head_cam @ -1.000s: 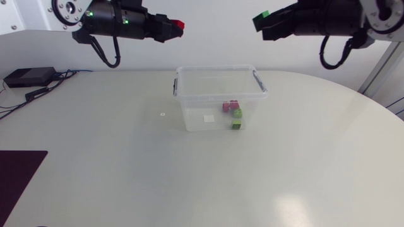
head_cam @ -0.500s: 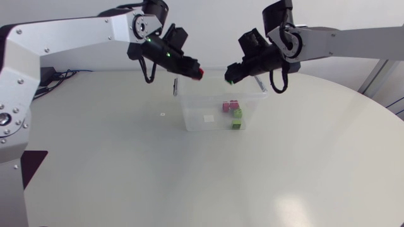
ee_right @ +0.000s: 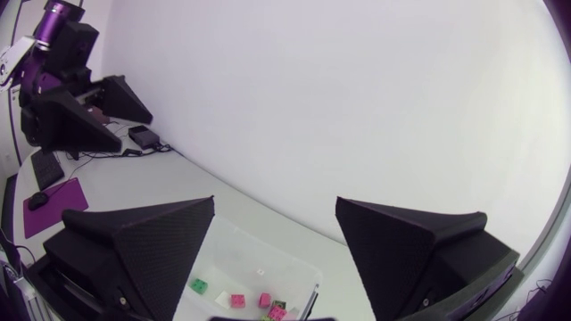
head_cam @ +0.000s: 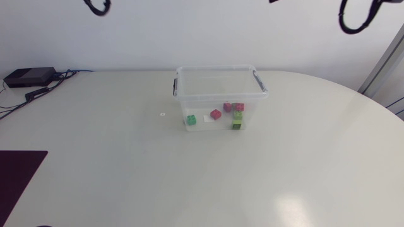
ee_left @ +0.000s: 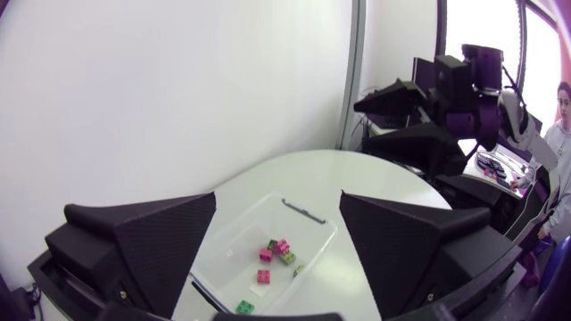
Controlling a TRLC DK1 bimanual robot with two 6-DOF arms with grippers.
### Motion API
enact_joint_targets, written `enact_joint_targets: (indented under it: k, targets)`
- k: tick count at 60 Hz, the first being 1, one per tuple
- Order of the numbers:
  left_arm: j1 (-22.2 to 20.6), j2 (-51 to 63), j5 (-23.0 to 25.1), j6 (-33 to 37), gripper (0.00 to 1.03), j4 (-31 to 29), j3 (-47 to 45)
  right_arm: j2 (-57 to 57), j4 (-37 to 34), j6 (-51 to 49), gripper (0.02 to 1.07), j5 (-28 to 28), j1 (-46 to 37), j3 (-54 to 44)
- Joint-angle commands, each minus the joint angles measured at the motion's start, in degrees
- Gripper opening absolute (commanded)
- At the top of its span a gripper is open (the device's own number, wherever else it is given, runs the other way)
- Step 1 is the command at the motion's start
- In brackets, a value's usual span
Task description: Place the duplo bricks in the container
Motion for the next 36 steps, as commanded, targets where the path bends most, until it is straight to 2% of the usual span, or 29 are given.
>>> enact_joint_targets:
  k: [1,3,15,26,36]
  targets:
    - [0.0,-4.8,-1.7,-1.6,1.0,1.3,-5.2,-3.1,-1.2,1.7,1.02,0.7,-1.6,-3.7]
    - [0.3,-6.9,-2.2,-1.9,1.0,3.6,-8.1,-4.5,-1.2,1.9,1.03,0.7,-2.3,-5.4]
    - [3.7,-14.3,-2.8,-1.4,1.0,5.3,-18.1,-10.4,0.6,1.5,1.02,-0.2,-6.5,-15.3]
    - [8.3,-23.5,-4.7,-0.4,1.0,12.5,-34.3,-15.7,4.0,1.1,1.02,-0.2,-8.7,-25.4]
    - [11.4,-29.4,-6.7,0.3,1.0,16.3,-44.1,-18.7,7.1,0.9,1.02,1.3,-9.7,-32.7]
